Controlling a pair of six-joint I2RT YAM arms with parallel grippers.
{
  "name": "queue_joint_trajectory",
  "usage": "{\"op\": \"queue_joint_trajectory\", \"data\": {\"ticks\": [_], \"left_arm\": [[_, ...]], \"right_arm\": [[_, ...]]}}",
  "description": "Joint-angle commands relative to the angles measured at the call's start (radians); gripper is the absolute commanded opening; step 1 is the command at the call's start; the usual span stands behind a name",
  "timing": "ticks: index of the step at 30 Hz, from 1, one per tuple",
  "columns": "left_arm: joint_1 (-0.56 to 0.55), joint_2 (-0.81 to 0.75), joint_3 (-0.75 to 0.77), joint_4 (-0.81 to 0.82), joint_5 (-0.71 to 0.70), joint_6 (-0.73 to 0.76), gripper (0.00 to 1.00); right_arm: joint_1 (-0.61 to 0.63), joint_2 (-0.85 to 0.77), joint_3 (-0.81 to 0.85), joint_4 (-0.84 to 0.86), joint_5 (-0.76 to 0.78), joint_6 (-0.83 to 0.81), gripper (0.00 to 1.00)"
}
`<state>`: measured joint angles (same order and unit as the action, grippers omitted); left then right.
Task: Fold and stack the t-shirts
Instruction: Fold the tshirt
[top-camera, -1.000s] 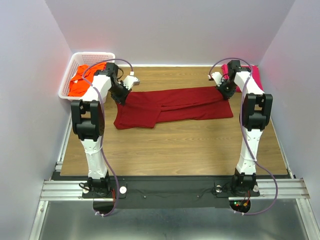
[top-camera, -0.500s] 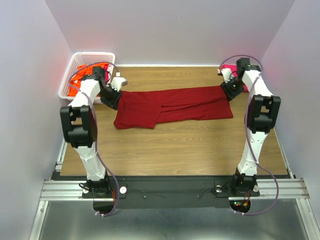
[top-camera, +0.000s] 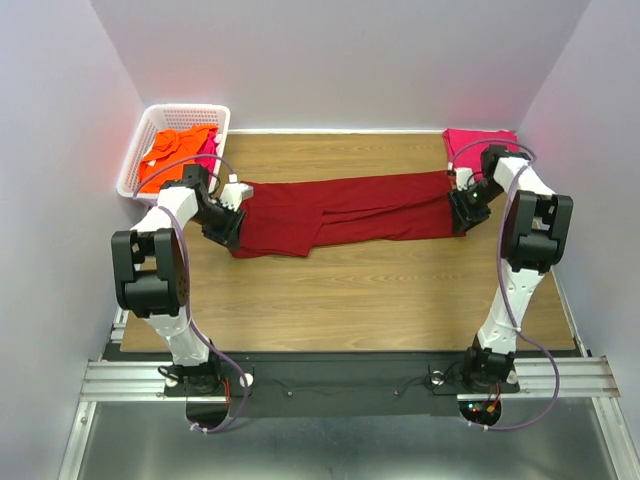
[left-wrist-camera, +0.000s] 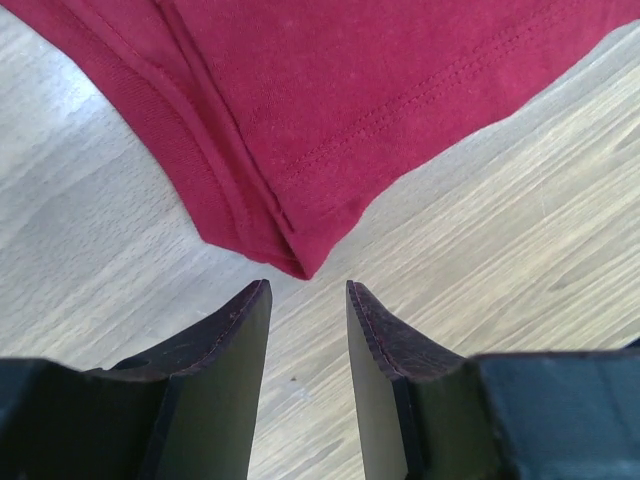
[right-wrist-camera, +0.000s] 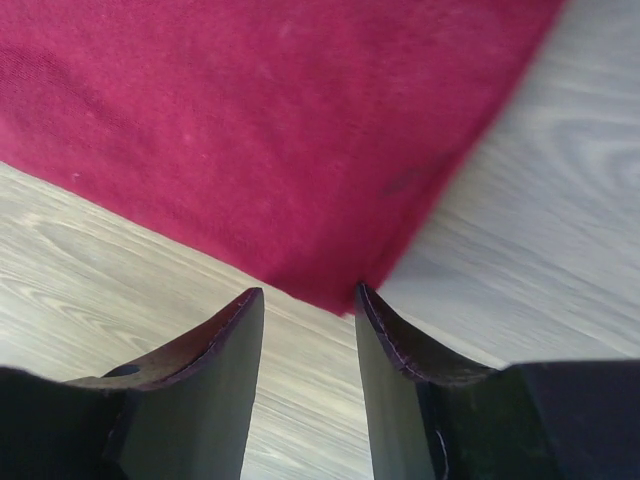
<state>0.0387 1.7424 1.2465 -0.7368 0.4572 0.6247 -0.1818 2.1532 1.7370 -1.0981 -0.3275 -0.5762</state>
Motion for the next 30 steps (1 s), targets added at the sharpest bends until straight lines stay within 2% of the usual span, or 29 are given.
{"op": "queue_joint_trajectory", "data": {"ticks": [1, 6, 8, 9, 10, 13, 14, 22, 30], "left_arm": [[-0.005, 0.019, -0.022, 0.053, 0.035, -0.026, 0.48], [-0.005, 0.065, -0.035, 0.077, 0.014, -0.026, 0.43], [-0.007, 0.077, -0.033, 0.068, 0.009, -0.016, 0.33], [-0.008, 0.081, -0.033, 0.065, 0.008, -0.010, 0.26], [-0.007, 0.082, -0.035, 0.059, 0.006, -0.007, 0.14], [-0.007, 0.065, -0.053, 0.045, 0.000, 0.006, 0.00], [-0.007, 0.057, -0.068, 0.039, -0.005, 0.009, 0.00], [-0.005, -0.055, -0.166, -0.045, -0.092, 0.104, 0.00], [-0.003, -0.155, -0.220, -0.104, -0.130, 0.130, 0.00]], "right_arm": [[0.004, 0.013, -0.016, 0.044, -0.062, 0.071, 0.46], [0.004, 0.027, -0.054, 0.089, -0.055, 0.087, 0.40], [0.004, 0.022, -0.080, 0.102, -0.022, 0.081, 0.35], [0.004, 0.019, -0.088, 0.112, -0.010, 0.076, 0.29], [0.002, 0.011, -0.105, 0.113, -0.002, 0.072, 0.25], [0.004, 0.001, -0.126, 0.122, 0.034, 0.058, 0.08], [0.002, -0.009, -0.143, 0.124, 0.047, 0.053, 0.01], [0.004, -0.125, -0.307, 0.119, 0.180, -0.051, 0.00], [0.001, -0.246, -0.448, 0.115, 0.238, -0.122, 0.01]]}}
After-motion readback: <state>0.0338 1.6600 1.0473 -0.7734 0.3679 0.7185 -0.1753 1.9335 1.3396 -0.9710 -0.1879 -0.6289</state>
